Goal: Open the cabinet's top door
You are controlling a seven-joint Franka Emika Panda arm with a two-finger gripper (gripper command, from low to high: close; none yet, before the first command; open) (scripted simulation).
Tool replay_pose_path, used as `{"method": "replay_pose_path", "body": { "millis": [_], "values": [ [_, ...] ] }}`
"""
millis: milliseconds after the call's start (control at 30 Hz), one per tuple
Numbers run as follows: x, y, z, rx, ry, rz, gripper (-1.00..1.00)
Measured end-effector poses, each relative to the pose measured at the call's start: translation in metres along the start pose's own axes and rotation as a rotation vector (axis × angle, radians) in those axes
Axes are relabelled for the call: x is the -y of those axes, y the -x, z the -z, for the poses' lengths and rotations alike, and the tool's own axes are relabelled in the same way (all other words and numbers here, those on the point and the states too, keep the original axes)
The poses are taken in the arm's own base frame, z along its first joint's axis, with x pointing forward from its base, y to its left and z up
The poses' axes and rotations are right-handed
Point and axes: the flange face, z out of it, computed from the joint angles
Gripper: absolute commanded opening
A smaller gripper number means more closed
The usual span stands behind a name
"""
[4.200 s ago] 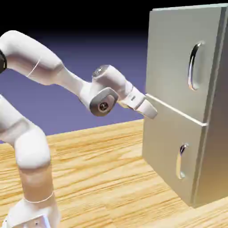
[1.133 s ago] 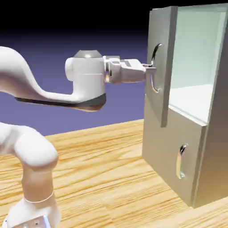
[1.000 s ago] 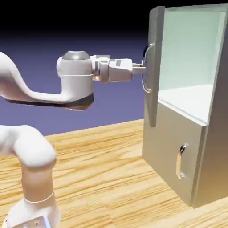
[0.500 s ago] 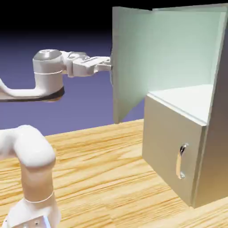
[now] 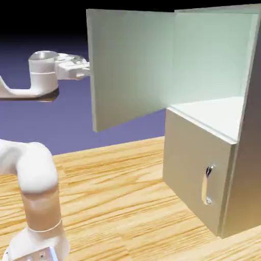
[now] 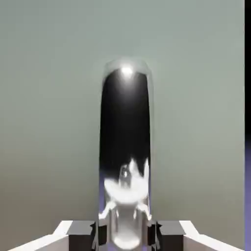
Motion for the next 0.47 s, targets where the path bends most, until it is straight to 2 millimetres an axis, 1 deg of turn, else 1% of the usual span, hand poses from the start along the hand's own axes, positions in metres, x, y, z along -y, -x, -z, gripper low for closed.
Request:
{"method": "replay_pose_path", "body": {
  "millis": [200,467],
  "values": [
    [0.017,0.017,0.049,-0.102,0.102,0.0,-1.0],
    [0.042,0.042,0.098,-0.214,0.213,0.0,-1.0]
  ]
}}
